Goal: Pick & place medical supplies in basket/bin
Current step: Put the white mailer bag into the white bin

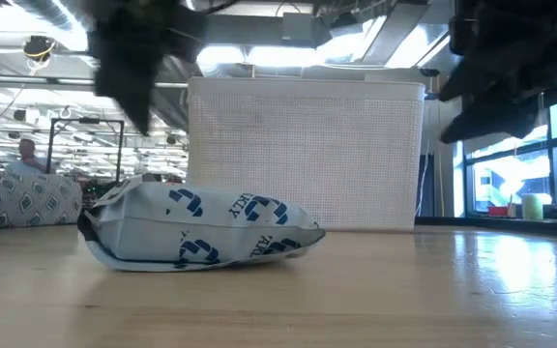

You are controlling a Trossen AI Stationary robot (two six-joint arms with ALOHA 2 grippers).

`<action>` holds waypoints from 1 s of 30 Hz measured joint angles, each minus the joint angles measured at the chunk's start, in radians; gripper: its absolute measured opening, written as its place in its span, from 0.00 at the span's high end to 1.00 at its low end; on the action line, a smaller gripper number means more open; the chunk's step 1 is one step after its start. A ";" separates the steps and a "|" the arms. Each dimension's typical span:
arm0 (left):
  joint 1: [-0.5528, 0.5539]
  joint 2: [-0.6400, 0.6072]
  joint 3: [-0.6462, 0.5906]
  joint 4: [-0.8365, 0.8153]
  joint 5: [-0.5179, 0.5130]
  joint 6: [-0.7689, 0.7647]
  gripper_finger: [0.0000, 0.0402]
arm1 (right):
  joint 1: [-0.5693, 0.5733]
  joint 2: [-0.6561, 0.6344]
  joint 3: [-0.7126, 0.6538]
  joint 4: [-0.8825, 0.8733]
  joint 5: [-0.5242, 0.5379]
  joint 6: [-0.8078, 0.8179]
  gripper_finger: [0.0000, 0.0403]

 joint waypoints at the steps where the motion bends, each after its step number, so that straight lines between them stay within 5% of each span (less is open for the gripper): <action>1: -0.023 0.001 -0.001 -0.023 -0.002 -0.026 1.00 | -0.009 0.007 0.000 0.024 0.000 -0.003 0.29; 10: -0.122 0.032 -0.174 0.166 -0.078 -0.128 1.00 | -0.129 0.160 0.000 0.302 -0.128 -0.121 0.29; 15: -0.118 0.034 -0.266 0.342 0.003 -0.127 1.00 | -0.208 0.281 0.000 0.391 -0.272 -0.071 0.29; 30: -0.078 0.046 -0.371 0.527 -0.103 -0.072 1.00 | -0.257 0.480 0.000 0.687 -0.355 -0.052 0.29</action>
